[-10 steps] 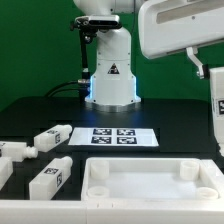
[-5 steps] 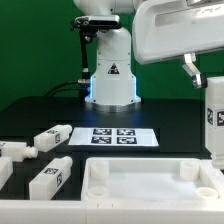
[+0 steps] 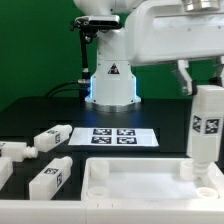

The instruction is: Assemble desk

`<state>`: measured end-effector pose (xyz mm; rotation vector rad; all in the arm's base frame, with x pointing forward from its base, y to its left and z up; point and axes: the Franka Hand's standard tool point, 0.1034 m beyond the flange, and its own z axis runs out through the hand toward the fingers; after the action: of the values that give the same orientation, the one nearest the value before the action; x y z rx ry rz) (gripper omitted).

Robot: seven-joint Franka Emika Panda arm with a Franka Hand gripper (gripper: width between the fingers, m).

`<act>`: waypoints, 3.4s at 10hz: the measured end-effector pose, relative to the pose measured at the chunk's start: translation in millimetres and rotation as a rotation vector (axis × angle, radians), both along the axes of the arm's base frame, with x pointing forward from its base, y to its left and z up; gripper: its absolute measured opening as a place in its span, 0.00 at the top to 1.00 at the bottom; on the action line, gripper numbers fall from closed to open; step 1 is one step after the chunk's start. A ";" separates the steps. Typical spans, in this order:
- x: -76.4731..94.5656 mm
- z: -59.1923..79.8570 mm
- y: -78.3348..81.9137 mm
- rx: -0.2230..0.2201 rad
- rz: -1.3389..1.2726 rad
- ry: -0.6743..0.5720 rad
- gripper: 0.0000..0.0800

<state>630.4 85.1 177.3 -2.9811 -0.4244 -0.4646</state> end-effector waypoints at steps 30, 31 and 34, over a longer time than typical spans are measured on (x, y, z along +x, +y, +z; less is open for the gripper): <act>4.9 -38.6 24.8 0.044 -0.116 0.054 0.23; 10.7 -36.7 25.5 0.050 -0.133 0.096 0.20; 16.8 -41.3 35.7 0.055 -0.171 0.314 0.19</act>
Offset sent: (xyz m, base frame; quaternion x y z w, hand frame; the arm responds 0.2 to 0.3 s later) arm 0.0000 0.0000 0.0000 0.0000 0.0000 0.0000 1.0000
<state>647.2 120.8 135.9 -2.9741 -0.1253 -0.0148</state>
